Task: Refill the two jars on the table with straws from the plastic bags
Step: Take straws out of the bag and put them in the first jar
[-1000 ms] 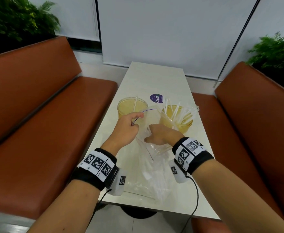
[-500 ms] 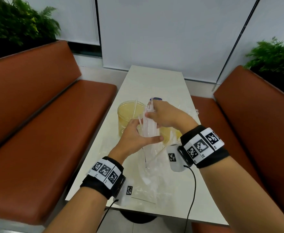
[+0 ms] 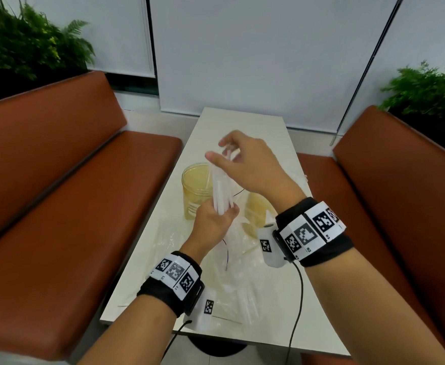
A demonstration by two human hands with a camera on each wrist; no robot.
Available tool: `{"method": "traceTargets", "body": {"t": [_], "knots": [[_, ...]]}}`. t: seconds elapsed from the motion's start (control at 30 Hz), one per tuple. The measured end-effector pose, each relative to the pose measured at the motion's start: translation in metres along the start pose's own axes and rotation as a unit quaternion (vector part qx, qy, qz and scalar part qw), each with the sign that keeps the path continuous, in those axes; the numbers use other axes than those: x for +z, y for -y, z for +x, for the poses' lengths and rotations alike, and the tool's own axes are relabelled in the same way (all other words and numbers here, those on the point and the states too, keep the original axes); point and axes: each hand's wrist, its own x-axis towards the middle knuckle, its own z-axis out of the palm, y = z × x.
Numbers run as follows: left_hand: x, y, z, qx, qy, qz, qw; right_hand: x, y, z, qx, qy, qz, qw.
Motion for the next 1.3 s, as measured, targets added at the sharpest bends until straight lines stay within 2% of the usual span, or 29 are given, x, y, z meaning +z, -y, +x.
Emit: {"method": "traceTargets", "body": {"t": [0.07,0.23,0.3,0.37,0.47,0.53,0.6,0.63,0.73,0.93,1.03,1.2,1.3], "knots": [[0.002,-0.001,0.0,0.02,0.004,0.021,1.0,0.008,0.002,0.006,-0.047,-0.035,0.051,0.997],[-0.003,-0.001,0.002,0.05,0.026,0.01,0.998,0.048,-0.019,0.002,-0.087,0.063,-0.042,0.993],[-0.004,0.001,0.001,0.043,0.04,0.011,0.998,0.055,-0.028,-0.001,-0.089,0.089,-0.033,0.991],[-0.005,0.002,-0.001,0.04,0.037,-0.011,0.998,0.047,-0.026,-0.003,-0.066,0.099,0.059,0.991],[-0.008,0.001,0.002,0.022,0.037,-0.024,0.999,0.034,-0.022,-0.006,0.035,0.048,0.211,0.976],[-0.009,-0.004,0.002,0.026,0.048,-0.029,0.998,0.033,-0.024,-0.009,0.087,0.089,0.176,0.976],[-0.007,-0.005,0.002,0.06,0.052,-0.032,0.996,0.039,-0.028,-0.015,0.086,0.169,0.102,0.976],[-0.007,-0.005,0.002,0.075,0.046,-0.02,0.996,0.044,-0.028,-0.019,0.077,0.183,0.08,0.977],[-0.009,-0.002,0.003,0.069,0.028,0.004,0.997,0.061,-0.026,-0.026,0.052,0.133,0.103,0.984],[-0.016,0.003,0.0,0.029,0.051,0.01,0.998,0.071,-0.021,-0.014,0.081,0.001,0.223,0.971],[-0.017,0.004,0.0,0.017,0.034,0.036,0.999,0.052,-0.007,0.001,0.068,-0.065,0.266,0.959],[-0.018,0.002,0.002,0.03,0.024,0.081,0.996,0.007,0.011,0.03,0.027,-0.13,0.324,0.937],[-0.021,0.004,0.002,0.041,0.023,0.095,0.994,-0.029,0.009,0.048,0.007,-0.195,0.381,0.904]]}}
